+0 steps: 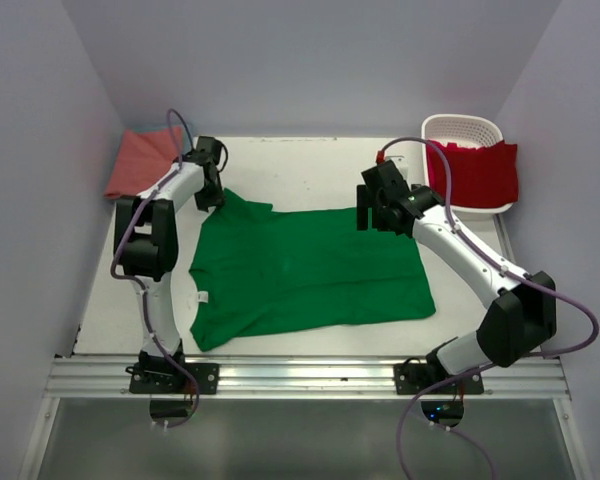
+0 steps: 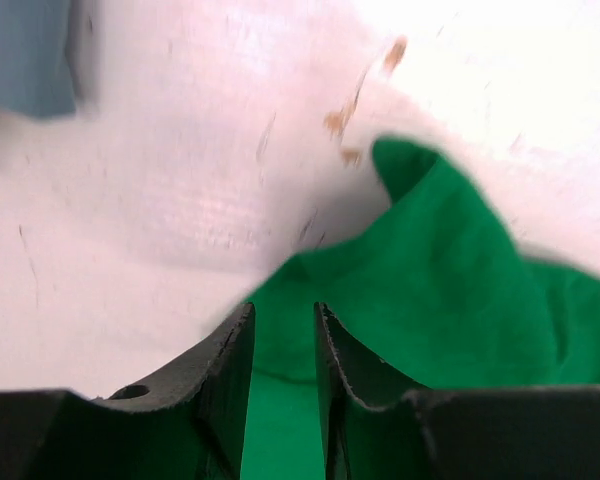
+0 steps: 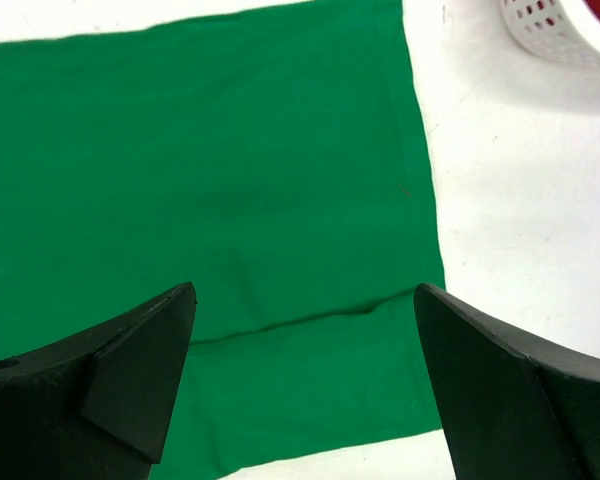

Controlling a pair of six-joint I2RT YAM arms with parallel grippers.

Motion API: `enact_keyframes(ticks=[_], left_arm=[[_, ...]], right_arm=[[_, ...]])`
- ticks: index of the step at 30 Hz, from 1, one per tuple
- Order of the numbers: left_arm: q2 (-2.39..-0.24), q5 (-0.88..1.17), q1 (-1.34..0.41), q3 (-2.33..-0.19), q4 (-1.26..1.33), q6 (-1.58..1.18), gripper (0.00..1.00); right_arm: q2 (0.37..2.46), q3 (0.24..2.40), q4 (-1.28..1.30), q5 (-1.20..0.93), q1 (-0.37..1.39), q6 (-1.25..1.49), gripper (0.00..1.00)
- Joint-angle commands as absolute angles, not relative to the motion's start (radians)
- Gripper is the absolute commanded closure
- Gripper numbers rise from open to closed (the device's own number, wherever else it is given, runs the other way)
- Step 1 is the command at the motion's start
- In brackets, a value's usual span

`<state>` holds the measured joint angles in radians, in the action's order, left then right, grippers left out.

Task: Fold and stack the t-shirts
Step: Flatten the tshirt out

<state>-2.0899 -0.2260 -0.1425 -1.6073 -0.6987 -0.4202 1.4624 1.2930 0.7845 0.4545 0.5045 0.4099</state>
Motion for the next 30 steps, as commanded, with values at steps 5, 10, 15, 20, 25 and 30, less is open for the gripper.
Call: enact_keyframes(ticks=[5,10,15,20,25,30], left_arm=[[-2.049,-0.028,-0.091,-1.657,-0.421,-0.269,0.64],[-2.089,0.172,-0.026,-1.649,-0.387,-0.273,0.61],[-2.131,0.437,0.061,-1.625,-0.327,-0.305,0.58],[-2.180,0.609,0.092,-1.632,-0.295,-0.324,0.49],[-2.226,0.719,0.089,-1.629,-0.273,-0.339,0.43],[-2.241,0.811,0.090,-1.620,-0.235,-0.360,0.44]], right_arm=[[1.424,1.198,0.721,0.463,0.499,0.393,0.07],[1.419,1.192,0.733,0.446,0.497,0.387,0.07],[1.419,1.183,0.735,0.429,0.485,0.377,0.07],[1.428,1.178,0.736,0.420,0.480,0.379,0.07],[1.431,1.183,0.739,0.422,0.476,0.379,0.07],[1.437,1.180,0.741,0.428,0.471,0.379,0.06]])
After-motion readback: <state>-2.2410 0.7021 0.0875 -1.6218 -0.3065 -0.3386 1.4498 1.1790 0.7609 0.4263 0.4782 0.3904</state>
